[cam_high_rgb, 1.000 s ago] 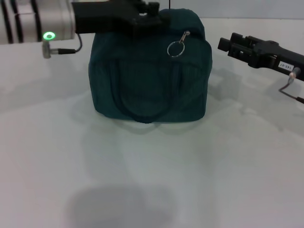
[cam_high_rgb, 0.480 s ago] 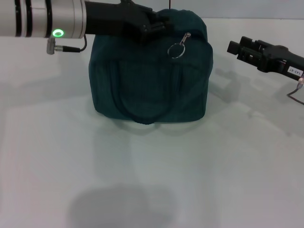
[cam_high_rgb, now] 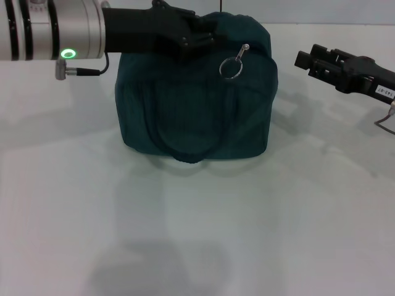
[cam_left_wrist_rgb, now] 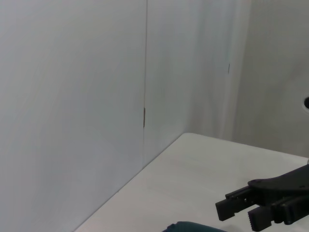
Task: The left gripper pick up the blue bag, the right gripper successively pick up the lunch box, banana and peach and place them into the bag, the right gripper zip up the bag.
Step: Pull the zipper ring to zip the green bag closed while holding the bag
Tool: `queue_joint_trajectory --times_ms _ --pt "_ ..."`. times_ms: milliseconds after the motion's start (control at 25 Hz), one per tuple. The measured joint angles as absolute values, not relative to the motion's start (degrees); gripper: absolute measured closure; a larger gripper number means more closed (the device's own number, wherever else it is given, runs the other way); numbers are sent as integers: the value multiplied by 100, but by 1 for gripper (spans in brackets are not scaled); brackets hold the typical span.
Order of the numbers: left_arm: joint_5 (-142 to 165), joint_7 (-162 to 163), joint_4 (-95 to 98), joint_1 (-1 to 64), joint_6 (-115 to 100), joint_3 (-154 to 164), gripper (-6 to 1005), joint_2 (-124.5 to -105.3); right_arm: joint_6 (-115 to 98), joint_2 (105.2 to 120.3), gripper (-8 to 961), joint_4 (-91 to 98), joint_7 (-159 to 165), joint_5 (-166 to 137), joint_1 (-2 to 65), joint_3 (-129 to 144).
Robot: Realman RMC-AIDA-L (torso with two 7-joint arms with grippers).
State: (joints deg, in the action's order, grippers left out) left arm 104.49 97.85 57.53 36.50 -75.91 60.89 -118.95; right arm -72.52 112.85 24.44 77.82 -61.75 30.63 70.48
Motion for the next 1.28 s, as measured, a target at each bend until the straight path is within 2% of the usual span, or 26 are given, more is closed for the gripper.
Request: queue_joint_trajectory --times_ms 400,680,880,1080,1280 --pt "10913 10207 5841 3856 -7757 6092 544 -11677 -7278 11325 439 2444 7741 -6180 3058 7049" --pt "11657 10388 5891 4023 -7724 6075 373 -11737 -7297 11368 445 2409 7653 -6167 3051 7049" --pt "11782 10360 5918 4039 -7689 6072 508 -11753 -7304 11389 450 2391 7609 -6169 3050 7049" --pt "11769 10321 5981 3975 -7679 6073 745 -11762 -7300 11410 454 2390 7603 -6178 3050 7049" --pt "11636 10541 5982 3906 -7755 6071 806 -11810 -7218 11443 459 2390 7540 -6170 3055 7048"
